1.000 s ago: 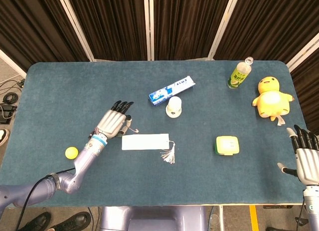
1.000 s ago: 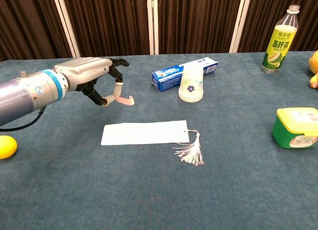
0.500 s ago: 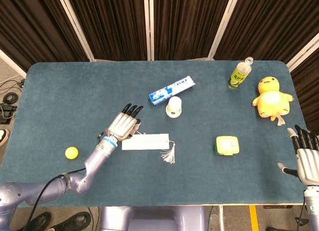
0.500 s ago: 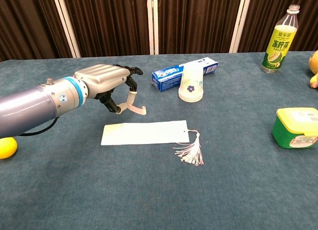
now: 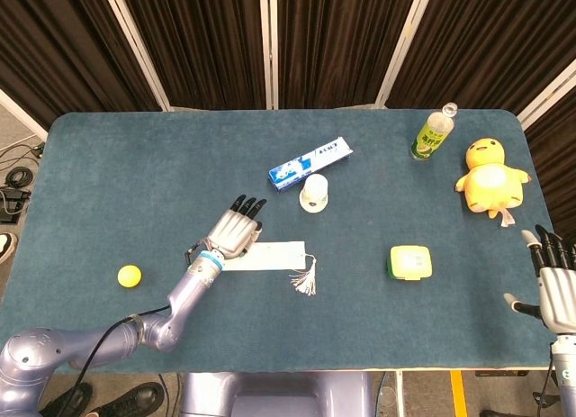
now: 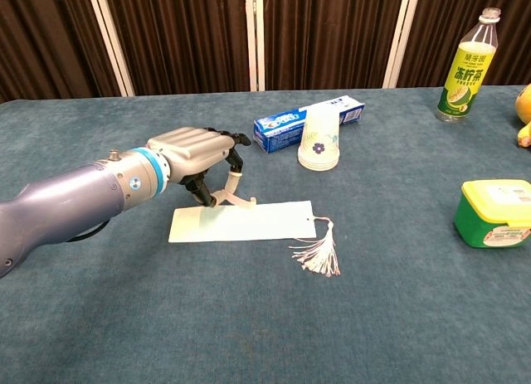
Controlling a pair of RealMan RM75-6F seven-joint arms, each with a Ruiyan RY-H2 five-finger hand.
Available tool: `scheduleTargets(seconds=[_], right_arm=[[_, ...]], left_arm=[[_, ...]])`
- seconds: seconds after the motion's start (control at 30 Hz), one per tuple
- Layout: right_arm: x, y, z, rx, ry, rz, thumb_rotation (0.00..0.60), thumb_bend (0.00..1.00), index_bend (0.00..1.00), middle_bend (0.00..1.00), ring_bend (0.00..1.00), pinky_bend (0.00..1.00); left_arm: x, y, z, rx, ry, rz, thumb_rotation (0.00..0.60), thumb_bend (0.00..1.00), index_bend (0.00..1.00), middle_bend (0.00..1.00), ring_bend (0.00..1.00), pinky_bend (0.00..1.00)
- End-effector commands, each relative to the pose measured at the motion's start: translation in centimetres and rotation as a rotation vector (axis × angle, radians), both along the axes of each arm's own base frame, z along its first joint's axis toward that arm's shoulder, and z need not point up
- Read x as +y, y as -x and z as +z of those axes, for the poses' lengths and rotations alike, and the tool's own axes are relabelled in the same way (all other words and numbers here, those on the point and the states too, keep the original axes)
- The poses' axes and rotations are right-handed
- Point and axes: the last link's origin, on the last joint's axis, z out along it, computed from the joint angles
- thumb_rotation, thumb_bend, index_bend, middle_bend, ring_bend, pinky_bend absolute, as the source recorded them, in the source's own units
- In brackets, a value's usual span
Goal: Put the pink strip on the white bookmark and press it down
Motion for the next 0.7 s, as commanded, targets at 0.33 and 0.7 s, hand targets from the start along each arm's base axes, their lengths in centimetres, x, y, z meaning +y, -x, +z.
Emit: scheduleTargets(seconds=[0.33, 0.7], right_arm=[[0.1, 0.0, 0.1, -0.006, 0.001, 0.002, 0.600, 0.00, 0.11, 0.00, 0.00, 0.00], [0.1, -0.1, 0.0, -0.005, -0.002, 0.005, 0.600, 0.00, 0.11, 0.00, 0.00, 0.00]], left_arm=[[-0.4, 0.4, 0.3, 0.017, 0.023, 0.010, 0.600, 0.14, 0.34, 0.00, 0.00, 0.00], [-1.4, 1.2, 2.0, 0.000, 0.042, 0.011, 0.600, 0.14, 0.35, 0.00, 0.00, 0.00]])
